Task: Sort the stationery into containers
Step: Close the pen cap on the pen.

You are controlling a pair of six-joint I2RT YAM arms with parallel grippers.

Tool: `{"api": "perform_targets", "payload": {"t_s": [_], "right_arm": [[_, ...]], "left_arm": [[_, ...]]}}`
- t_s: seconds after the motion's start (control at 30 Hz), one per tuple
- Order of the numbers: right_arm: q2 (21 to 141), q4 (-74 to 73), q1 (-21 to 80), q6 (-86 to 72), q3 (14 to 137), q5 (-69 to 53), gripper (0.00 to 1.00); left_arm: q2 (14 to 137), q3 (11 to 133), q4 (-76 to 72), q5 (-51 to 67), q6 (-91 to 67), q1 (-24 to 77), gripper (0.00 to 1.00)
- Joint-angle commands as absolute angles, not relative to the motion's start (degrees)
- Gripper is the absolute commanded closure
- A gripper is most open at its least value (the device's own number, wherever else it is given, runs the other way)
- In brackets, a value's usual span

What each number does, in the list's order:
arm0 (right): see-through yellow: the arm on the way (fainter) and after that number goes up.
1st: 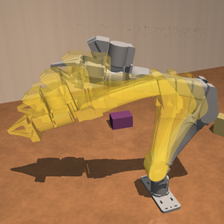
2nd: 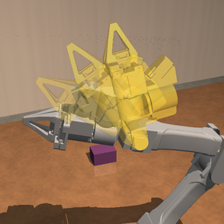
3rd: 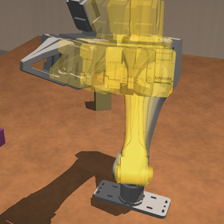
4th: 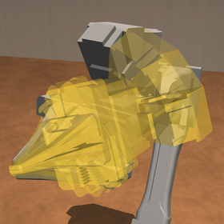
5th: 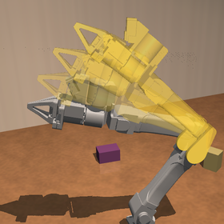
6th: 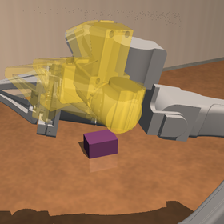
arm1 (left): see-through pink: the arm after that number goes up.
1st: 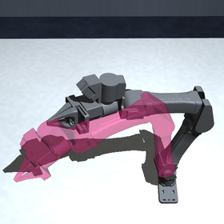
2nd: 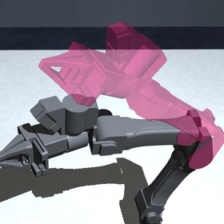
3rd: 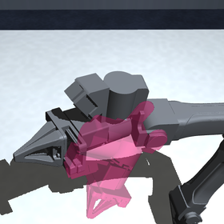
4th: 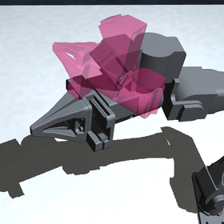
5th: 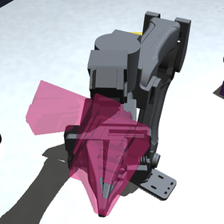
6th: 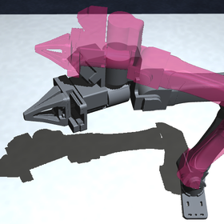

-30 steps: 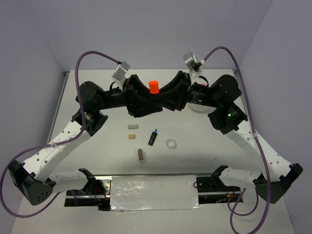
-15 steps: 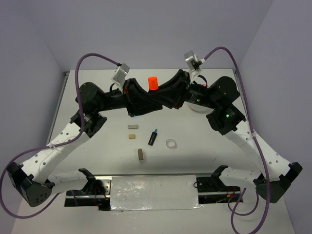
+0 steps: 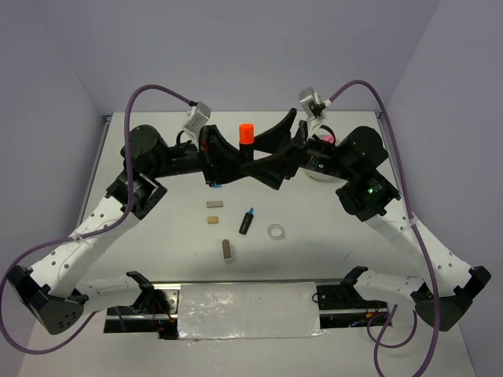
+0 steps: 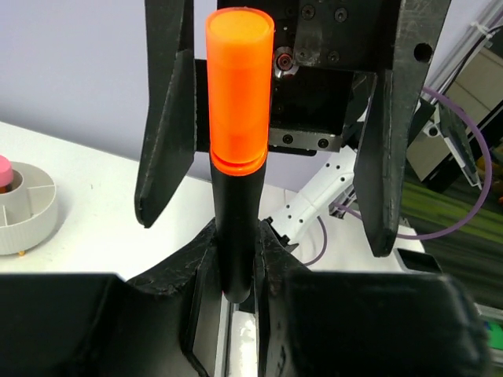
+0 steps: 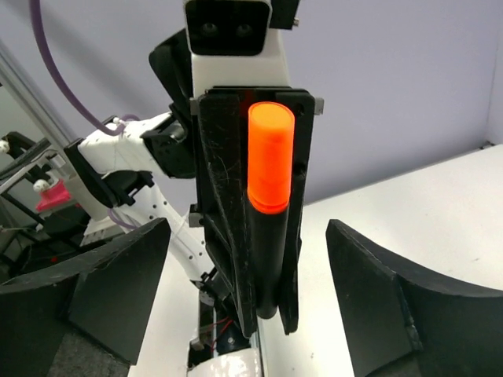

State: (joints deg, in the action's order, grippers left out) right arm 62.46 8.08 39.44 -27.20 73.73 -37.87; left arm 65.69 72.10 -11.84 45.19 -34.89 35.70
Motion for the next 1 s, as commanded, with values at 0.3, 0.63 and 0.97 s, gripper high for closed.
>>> {"api": "perform_targets", "payload": {"t_s": [0.3, 0.63, 0.97], "right_arm": [[66.4, -8.2, 37.4, -23.7, 91.6, -37.5, 0.11], [69.4, -9.3, 37.4, -23.8, 94.7, -38.8, 0.35], [68.6, -4.8, 37.6, -25.8, 91.1, -42.4, 0.66]], "left_arm": [[64.0, 74.7, -9.2, 53.1, -30.5, 35.4, 1.0], [64.4, 74.4, -9.1, 55.5, -31.3, 35.4, 1.0], [65.5, 76.1, -5.3, 53.6, -29.5, 35.4, 1.0]]}}
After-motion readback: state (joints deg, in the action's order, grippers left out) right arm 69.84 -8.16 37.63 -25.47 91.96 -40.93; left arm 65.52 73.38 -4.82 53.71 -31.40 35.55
